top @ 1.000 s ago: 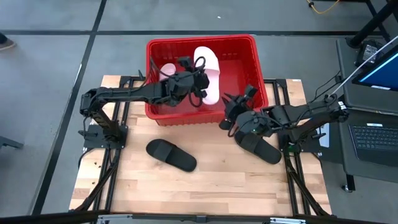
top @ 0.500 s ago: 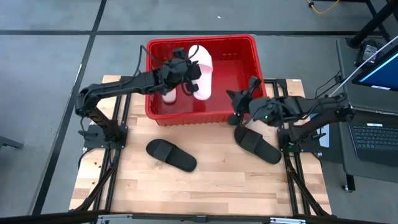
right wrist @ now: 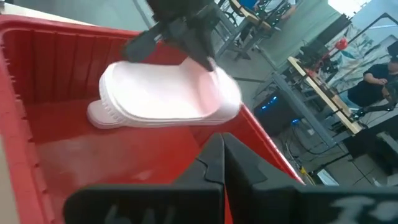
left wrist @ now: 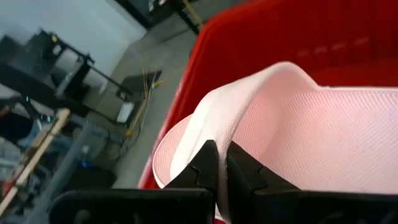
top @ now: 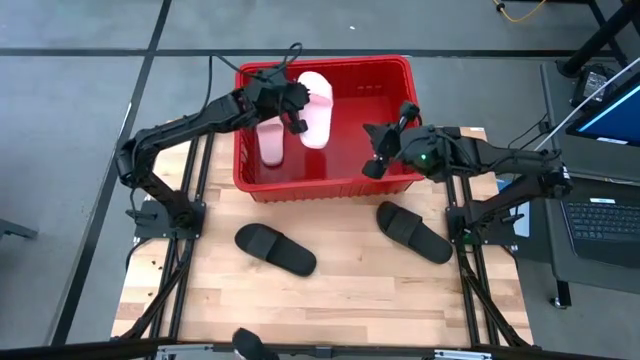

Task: Pick and place slides into bin
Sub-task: Put the pink slide into the red bin

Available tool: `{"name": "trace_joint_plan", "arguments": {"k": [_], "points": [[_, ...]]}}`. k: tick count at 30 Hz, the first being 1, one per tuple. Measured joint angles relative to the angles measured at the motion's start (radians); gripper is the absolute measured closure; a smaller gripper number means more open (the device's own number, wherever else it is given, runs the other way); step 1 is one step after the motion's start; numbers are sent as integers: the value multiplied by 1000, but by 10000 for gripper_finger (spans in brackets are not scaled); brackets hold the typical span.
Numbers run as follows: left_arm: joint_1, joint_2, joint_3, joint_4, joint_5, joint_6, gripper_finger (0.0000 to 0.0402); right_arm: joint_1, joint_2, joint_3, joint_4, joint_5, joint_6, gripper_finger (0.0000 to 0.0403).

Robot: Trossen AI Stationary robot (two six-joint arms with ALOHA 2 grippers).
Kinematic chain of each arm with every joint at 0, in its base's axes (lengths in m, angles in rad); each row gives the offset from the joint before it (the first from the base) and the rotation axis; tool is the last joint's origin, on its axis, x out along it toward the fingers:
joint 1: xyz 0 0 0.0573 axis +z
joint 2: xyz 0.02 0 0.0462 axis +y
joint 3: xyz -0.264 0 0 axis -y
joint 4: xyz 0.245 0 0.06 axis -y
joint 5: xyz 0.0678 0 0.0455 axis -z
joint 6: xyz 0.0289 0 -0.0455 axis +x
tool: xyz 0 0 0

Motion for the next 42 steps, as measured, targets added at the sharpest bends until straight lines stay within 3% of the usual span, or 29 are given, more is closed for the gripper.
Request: {"name": "trace_joint_plan", "arguments": {"k": [6,12,19,31,42], "points": [[46,-34,-94,24,25,-5,398,-50,0,0,7,-27,0,402],[51,-52,-207,183,73,-22,398,-95,1,0,20,-105,1,402],[62,-69,-292,265,69,-38,398,-116,1,0,22,-124,1,402],[85,-72,-307,206,67,-59,398,-117,1,-28,50,-129,5,402],[157,38,-307,262,136,-62,398,-117,2,-58,79,-131,5,402]]}}
